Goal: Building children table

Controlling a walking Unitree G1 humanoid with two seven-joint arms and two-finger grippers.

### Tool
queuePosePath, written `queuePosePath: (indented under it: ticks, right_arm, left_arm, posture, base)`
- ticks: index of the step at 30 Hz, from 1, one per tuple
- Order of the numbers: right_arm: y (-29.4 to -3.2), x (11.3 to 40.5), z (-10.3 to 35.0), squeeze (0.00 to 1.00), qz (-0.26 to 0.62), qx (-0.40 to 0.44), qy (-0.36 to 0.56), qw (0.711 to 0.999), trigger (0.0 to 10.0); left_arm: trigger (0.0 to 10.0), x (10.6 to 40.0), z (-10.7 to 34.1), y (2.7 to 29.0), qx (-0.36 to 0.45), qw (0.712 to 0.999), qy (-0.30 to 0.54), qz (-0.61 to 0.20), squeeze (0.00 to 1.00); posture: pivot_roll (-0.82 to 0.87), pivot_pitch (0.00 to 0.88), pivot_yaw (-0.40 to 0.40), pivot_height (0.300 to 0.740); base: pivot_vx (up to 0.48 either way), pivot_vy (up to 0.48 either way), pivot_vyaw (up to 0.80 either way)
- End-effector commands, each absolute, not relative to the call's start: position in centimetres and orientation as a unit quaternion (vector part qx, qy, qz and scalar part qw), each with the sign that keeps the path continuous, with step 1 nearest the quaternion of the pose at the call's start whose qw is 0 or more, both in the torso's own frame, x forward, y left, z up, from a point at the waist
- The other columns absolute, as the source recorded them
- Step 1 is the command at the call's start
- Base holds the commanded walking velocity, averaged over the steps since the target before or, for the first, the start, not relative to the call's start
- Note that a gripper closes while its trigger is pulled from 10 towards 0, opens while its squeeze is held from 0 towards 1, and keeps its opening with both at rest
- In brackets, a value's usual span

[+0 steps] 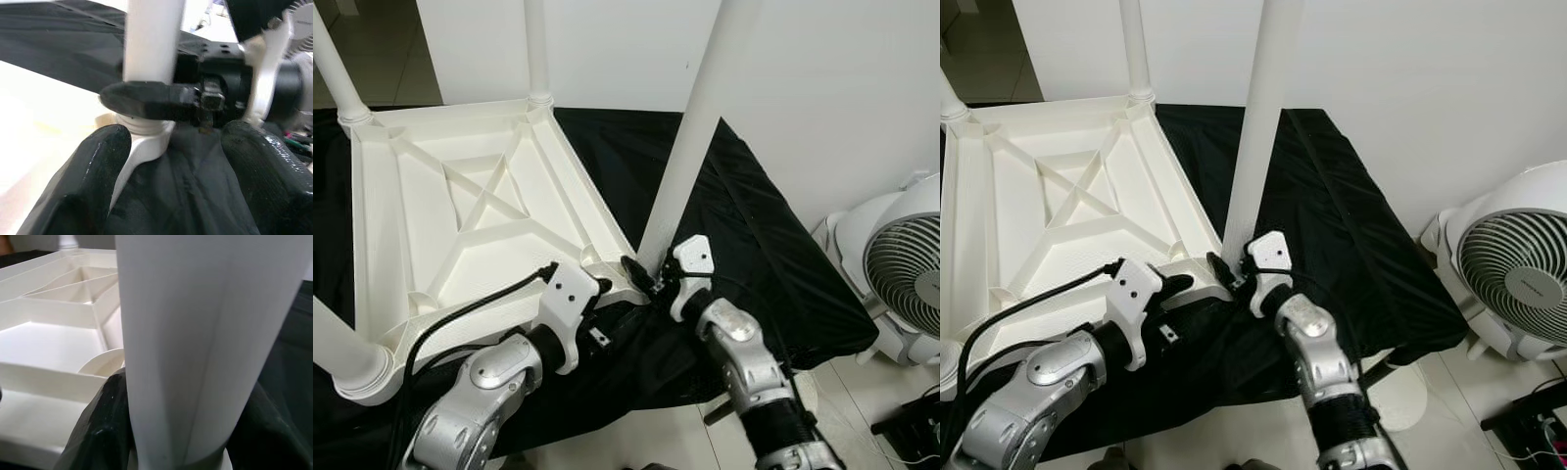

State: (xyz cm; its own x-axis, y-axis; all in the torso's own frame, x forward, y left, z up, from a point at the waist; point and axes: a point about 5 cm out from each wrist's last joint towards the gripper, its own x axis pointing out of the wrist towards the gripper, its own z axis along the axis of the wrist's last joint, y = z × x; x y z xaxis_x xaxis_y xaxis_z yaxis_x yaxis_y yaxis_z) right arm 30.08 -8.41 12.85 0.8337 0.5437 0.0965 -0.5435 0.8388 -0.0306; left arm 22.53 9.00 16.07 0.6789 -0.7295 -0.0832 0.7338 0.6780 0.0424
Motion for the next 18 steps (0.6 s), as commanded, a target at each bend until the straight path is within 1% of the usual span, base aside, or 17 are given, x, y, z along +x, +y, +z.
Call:
queuePosePath:
  ticks: [1,4,5,6,7,10,14,15,16,17,18]
  right_arm:
    - [-8.4,30.1,14.1,0.00,0.245,0.005,-0.073,0.967,0.0]
    - [-8.2,30.0,14.2,0.00,0.236,0.010,-0.074,0.969,0.0]
    - [-8.0,29.8,14.2,0.10,0.230,0.012,-0.075,0.970,9.0]
    - [-8.0,29.8,14.2,0.10,0.230,0.012,-0.075,0.970,9.0]
    - [-7.7,29.4,14.3,1.00,0.227,0.010,-0.083,0.970,10.0]
    - [-7.7,29.3,14.3,1.00,0.228,0.011,-0.085,0.970,10.0]
    - [-8.2,29.3,14.7,1.00,0.212,0.000,-0.096,0.972,10.0]
    - [-8.2,29.3,14.7,1.00,0.212,0.000,-0.096,0.972,10.0]
    - [-8.6,29.1,15.1,0.25,0.203,-0.014,-0.109,0.973,10.0]
    - [-8.9,28.9,15.4,0.00,0.198,-0.014,-0.118,0.973,10.0]
    - [-8.9,28.9,15.4,0.00,0.198,-0.014,-0.118,0.973,10.0]
  left_arm:
    - [10.0,23.4,15.9,9.5,0.036,0.941,0.027,-0.334,0.00]
    - [10.0,23.7,16.0,9.8,0.034,0.948,0.023,-0.315,0.00]
    - [10.0,24.0,16.1,10.0,0.029,0.954,0.021,-0.297,0.00]
    - [10.0,24.0,16.1,10.0,0.029,0.954,0.021,-0.297,0.00]
    - [10.0,24.5,16.2,10.3,0.022,0.965,0.019,-0.262,0.00]
    - [10.0,24.7,16.2,10.4,0.020,0.968,0.020,-0.250,0.00]
    - [10.0,25.2,16.2,10.8,-0.002,0.979,0.023,-0.205,0.00]
    - [10.0,25.2,16.2,10.8,-0.002,0.979,0.023,-0.205,0.00]
    - [10.0,25.3,15.9,11.0,-0.011,0.982,0.029,-0.184,0.00]
    - [10.0,25.2,15.7,10.9,-0.014,0.982,0.034,-0.184,0.00]
    - [10.0,25.2,15.7,10.9,-0.014,0.982,0.034,-0.184,0.00]
  posture:
    - [0.17,0.065,-0.094,0.740]
    - [0.17,0.066,-0.093,0.740]
    - [0.16,0.066,-0.090,0.740]
    - [0.16,0.066,-0.090,0.740]
    - [0.16,0.067,-0.089,0.740]
    - [0.16,0.066,-0.089,0.740]
    - [0.16,0.063,-0.089,0.740]
    - [0.16,0.063,-0.089,0.740]
    - [0.16,0.061,-0.088,0.740]
    - [0.16,0.062,-0.089,0.740]
    - [0.16,0.062,-0.089,0.740]
  base:
    - [0.000,0.000,0.00]
    - [0.000,0.000,0.00]
    - [0.000,0.000,0.00]
    - [0.000,0.000,0.00]
    - [0.000,0.000,0.00]
    - [0.000,0.000,0.00]
    - [0.000,0.000,0.00]
    - [0.000,0.000,0.00]
    - [0.000,0.000,0.00]
    - [0.000,0.000,0.00]
    - [0.000,0.000,0.00]
